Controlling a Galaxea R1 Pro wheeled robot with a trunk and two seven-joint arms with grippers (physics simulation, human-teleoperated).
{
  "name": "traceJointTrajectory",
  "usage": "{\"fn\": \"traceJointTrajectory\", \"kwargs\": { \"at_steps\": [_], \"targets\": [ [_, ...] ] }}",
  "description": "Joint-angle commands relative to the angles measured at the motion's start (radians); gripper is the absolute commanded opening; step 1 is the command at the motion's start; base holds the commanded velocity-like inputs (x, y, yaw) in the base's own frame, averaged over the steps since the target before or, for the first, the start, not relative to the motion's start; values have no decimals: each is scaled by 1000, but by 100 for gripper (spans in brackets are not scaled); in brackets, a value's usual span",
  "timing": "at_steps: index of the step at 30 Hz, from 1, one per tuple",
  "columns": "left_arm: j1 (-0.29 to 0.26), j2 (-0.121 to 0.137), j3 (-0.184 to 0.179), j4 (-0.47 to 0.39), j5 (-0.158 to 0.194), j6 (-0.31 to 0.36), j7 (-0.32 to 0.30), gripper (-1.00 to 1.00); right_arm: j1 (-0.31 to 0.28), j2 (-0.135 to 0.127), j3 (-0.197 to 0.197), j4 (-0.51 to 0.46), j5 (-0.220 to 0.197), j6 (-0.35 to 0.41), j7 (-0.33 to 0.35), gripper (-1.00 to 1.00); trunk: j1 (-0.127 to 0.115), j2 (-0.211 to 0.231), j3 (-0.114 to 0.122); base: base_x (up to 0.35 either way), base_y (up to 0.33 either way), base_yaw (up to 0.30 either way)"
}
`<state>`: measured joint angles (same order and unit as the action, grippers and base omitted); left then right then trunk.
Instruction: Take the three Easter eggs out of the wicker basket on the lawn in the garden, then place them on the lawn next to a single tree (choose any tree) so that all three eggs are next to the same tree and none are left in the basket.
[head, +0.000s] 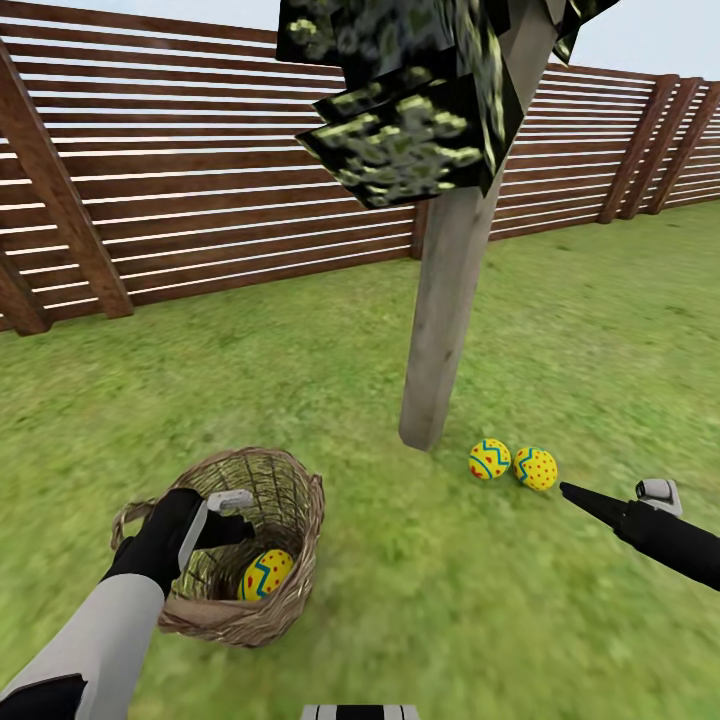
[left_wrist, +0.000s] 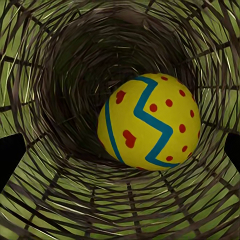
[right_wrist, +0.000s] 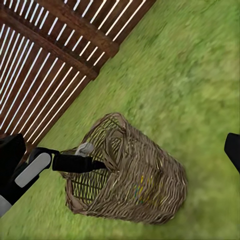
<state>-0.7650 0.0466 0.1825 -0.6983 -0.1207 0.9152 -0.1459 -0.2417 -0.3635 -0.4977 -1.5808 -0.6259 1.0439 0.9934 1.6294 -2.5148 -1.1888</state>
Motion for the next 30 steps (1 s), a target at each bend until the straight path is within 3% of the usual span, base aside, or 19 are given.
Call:
{"fn": "traceJointTrajectory", "kwargs": {
  "at_steps": [1,18,25,30],
  "targets": [
    [0,-1,3,0,-11,4,-10,100,-1,0,-1,0,3,3,5,100,0,0,-1,10,2,0],
    [0,-2,4,8,-16,4,-20,100,-1,0,-1,0,-2,3,5,100,0,0,-1,2,0,0],
    [0,1,2,8,-18,3,-121,100,-1,0,-1,0,-3,3,5,100,0,0,-1,0,0,0],
    [0,2,2,8,-19,2,-149,100,-1,0,-1,0,-3,3,5,100,0,0,-1,0,0,0]
  ]
}}
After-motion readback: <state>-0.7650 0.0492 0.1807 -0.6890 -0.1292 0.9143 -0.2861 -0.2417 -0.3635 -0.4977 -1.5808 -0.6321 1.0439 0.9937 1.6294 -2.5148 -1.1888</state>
